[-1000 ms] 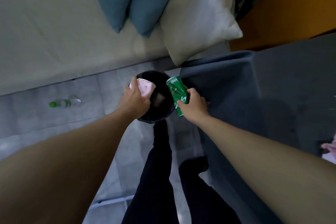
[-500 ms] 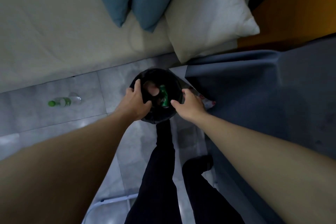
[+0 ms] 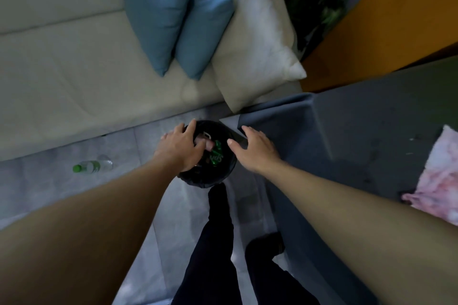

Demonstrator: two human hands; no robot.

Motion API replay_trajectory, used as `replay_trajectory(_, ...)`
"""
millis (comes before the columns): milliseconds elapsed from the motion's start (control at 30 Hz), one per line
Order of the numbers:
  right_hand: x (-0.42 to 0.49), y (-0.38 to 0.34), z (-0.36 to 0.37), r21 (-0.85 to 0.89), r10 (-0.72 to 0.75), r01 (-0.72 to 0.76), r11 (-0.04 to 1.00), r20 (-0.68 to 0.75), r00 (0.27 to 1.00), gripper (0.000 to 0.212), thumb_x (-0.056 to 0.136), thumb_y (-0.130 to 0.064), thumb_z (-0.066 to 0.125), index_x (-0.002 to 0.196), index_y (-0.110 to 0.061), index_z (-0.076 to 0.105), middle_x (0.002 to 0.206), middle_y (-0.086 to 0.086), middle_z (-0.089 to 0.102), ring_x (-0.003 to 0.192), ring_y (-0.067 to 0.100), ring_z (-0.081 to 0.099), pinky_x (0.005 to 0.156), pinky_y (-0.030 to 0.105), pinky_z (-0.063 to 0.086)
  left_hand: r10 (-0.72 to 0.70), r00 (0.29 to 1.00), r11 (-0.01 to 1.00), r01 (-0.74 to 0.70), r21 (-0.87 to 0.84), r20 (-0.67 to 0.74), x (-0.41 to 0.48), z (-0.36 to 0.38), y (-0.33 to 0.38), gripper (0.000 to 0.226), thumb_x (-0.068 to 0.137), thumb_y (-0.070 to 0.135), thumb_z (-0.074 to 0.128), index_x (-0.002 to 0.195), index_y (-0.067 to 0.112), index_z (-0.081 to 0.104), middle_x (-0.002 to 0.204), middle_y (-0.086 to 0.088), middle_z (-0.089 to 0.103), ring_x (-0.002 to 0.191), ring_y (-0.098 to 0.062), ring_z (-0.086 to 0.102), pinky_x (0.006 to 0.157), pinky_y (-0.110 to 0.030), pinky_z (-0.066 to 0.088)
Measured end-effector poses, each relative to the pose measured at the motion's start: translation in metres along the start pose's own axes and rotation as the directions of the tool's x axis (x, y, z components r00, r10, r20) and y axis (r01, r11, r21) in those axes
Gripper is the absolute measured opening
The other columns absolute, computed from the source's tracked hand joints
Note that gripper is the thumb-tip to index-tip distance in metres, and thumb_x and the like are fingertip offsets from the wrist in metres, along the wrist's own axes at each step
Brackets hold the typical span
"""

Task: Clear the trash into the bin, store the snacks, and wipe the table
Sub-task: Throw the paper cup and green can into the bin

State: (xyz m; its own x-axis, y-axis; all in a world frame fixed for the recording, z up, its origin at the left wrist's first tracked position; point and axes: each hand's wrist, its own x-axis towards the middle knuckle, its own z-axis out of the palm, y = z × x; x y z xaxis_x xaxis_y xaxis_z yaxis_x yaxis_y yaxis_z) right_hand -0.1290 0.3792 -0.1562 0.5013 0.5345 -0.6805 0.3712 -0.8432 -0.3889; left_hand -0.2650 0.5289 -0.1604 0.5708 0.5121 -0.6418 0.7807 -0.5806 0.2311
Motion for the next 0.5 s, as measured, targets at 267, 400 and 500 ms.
replay_trajectory(267,-0.044,-0.011,-0.053,-0.194,-0.149,0.132,0.972,-0.079,0.986,0.079,0.096,-0.070,0.023,0.159,-0.023,0.015,0.167,0.000,0.004,0.153,0.023,-0.005,0.122,0.049,-0.005,0.069,0.997,0.993,-0.064,0.103,-0.037,-0.038,-0.048,0.039,0.071,0.099,0.056,0.032,0.159,0.027,0.009,0.167,-0.009,0.008,0.153,-0.028,0.010,0.123,-0.049,0.008)
replay_trajectory(400,-0.073,-0.014,-0.087,-0.207,-0.195,0.162,0.965,-0.149,0.969,0.078,0.096,-0.070,0.020,0.159,-0.023,0.016,0.167,0.001,0.003,0.153,0.023,-0.007,0.122,0.050,-0.007,0.150,0.986,0.972,-0.133,0.196,-0.079,-0.064,-0.081,0.068,0.071,0.099,0.050,0.044,0.158,0.024,0.014,0.167,-0.011,0.006,0.153,-0.031,0.009,0.123,-0.052,0.009)
replay_trajectory(500,-0.095,-0.010,-0.112,-0.207,-0.195,0.152,0.967,-0.210,0.958,0.078,0.096,-0.071,0.018,0.158,-0.024,0.017,0.167,0.000,0.004,0.153,0.022,-0.007,0.122,0.051,-0.008,0.156,0.975,0.980,-0.133,0.146,-0.161,-0.077,-0.098,0.088,0.065,0.102,0.053,0.027,0.159,0.026,0.013,0.167,-0.008,0.008,0.153,-0.028,0.011,0.123,-0.050,0.008)
